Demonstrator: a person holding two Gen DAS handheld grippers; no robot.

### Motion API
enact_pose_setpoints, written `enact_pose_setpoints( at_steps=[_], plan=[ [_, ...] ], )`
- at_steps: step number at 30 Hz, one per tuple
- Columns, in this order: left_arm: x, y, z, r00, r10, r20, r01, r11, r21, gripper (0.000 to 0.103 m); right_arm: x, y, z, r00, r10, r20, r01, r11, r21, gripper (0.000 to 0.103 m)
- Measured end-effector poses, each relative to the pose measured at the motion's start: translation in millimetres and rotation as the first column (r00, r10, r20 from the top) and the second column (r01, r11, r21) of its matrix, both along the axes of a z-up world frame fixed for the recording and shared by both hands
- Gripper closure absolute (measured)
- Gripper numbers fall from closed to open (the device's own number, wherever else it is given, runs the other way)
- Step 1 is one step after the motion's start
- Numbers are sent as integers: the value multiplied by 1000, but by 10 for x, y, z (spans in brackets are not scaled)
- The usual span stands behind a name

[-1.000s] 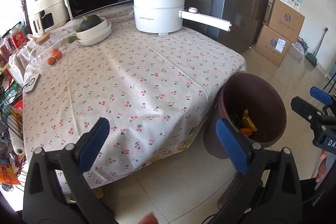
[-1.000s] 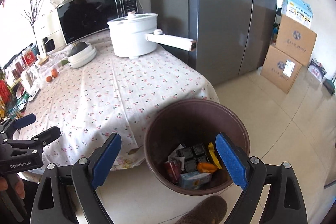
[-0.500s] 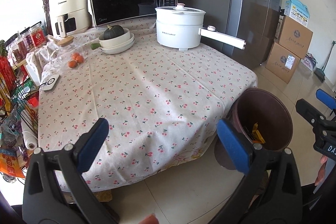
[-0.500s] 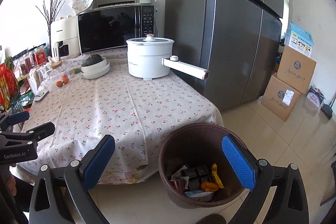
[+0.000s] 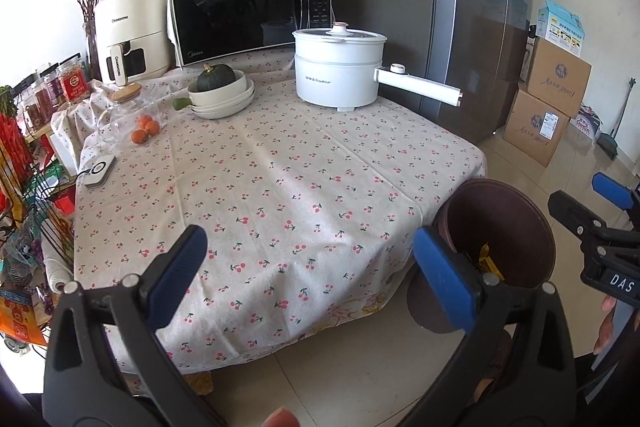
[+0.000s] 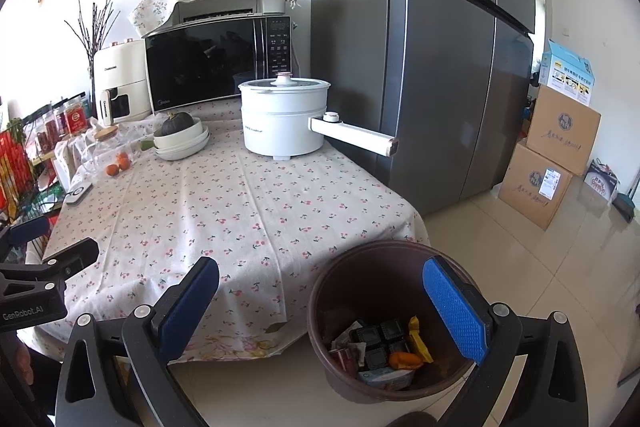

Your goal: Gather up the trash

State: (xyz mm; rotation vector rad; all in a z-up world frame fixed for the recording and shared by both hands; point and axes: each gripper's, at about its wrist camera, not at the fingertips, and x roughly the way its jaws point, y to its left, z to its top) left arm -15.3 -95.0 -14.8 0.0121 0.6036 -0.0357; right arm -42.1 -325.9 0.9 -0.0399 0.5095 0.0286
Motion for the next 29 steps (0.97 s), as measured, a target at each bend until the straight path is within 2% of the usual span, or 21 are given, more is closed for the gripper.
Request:
enact_pose_setpoints(
  at_steps=[18, 29],
  plan=[
    [-13, -142, 5, 1000, -11, 15, 11, 1000, -5, 0, -16, -29, 10, 1000, -1, 4, 1, 1000, 7, 0],
    [-4, -119, -38, 999, -9, -31, 9, 1000, -18, 0, -49, -43, 1, 1000, 0, -2, 1, 1000, 25, 0]
  ],
)
